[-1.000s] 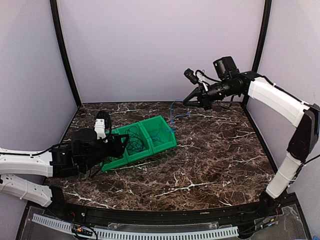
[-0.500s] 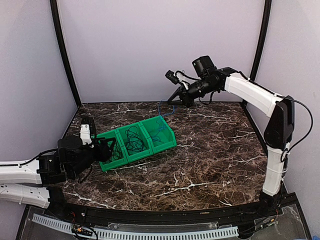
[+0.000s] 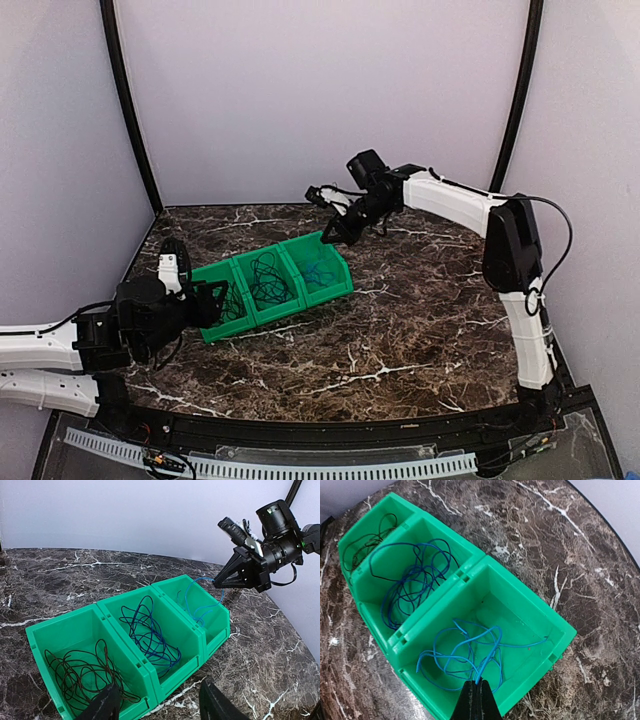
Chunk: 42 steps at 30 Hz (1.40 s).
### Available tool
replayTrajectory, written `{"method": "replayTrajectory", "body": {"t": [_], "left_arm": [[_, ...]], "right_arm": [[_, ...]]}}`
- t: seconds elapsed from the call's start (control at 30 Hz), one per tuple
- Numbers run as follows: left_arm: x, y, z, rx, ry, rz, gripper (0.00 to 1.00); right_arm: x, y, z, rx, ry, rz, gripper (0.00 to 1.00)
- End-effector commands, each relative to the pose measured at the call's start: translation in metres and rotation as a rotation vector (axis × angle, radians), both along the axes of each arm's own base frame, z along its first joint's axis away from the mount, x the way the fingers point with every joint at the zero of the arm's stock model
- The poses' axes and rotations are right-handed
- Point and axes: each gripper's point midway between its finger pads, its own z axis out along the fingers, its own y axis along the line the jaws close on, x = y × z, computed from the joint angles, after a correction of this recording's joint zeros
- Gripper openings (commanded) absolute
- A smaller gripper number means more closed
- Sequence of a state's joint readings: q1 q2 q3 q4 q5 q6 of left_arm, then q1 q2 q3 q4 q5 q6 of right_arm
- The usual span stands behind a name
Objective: Untangle the cables
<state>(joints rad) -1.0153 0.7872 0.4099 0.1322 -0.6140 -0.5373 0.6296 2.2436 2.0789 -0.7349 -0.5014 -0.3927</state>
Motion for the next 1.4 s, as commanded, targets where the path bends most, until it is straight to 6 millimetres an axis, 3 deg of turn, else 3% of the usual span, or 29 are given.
{"method": "replayTrajectory", "body": {"t": [0.0, 0.13, 0.27, 0.33, 0.37, 0.43, 0.6, 0.8, 1.0, 1.17, 1.27, 1.37], "left_arm": [[-0.002, 0.008, -0.001, -0.001, 0.006, 0.025, 0.56], [-0.003, 0.012, 0.000, -0.007, 0.004, 0.036, 0.57], [-0.002, 0.020, 0.002, 0.004, 0.000, 0.067, 0.59], [-0.002, 0.024, 0.004, 0.008, -0.007, 0.082, 0.60], [-0.003, 0.027, 0.006, 0.010, -0.012, 0.089, 0.61], [-0.003, 0.029, 0.009, 0.009, -0.019, 0.097, 0.62], [-0.003, 0.035, 0.016, 0.031, -0.025, 0.110, 0.66], [-0.002, 0.039, 0.018, 0.094, -0.022, 0.123, 0.72], [0.002, 0.044, 0.025, 0.169, -0.005, 0.143, 0.77], [0.008, 0.046, 0.026, 0.232, 0.014, 0.151, 0.80], [0.013, 0.047, 0.027, 0.244, 0.028, 0.156, 0.81], [0.020, 0.046, 0.023, 0.261, 0.057, 0.153, 0.83]], "right_arm": [[0.009, 0.010, -0.022, -0.089, -0.046, -0.045, 0.00], [0.008, 0.014, -0.034, -0.129, -0.052, -0.055, 0.06], [0.007, 0.014, -0.025, -0.131, -0.079, -0.064, 0.07], [0.007, 0.012, -0.020, -0.128, -0.085, -0.069, 0.15], [0.006, 0.011, -0.016, -0.127, -0.088, -0.072, 0.24], [0.003, 0.009, -0.005, -0.119, -0.096, -0.074, 0.31], [-0.006, -0.004, 0.032, -0.093, -0.165, -0.090, 0.38], [-0.024, -0.029, 0.063, -0.089, -0.224, -0.115, 0.45], [-0.045, -0.068, 0.091, -0.056, -0.319, -0.167, 0.50], [-0.060, -0.113, 0.109, 0.000, -0.377, -0.233, 0.58], [-0.063, -0.152, 0.122, 0.061, -0.427, -0.305, 0.65], [-0.065, -0.199, 0.117, 0.135, -0.411, -0.392, 0.69]]}}
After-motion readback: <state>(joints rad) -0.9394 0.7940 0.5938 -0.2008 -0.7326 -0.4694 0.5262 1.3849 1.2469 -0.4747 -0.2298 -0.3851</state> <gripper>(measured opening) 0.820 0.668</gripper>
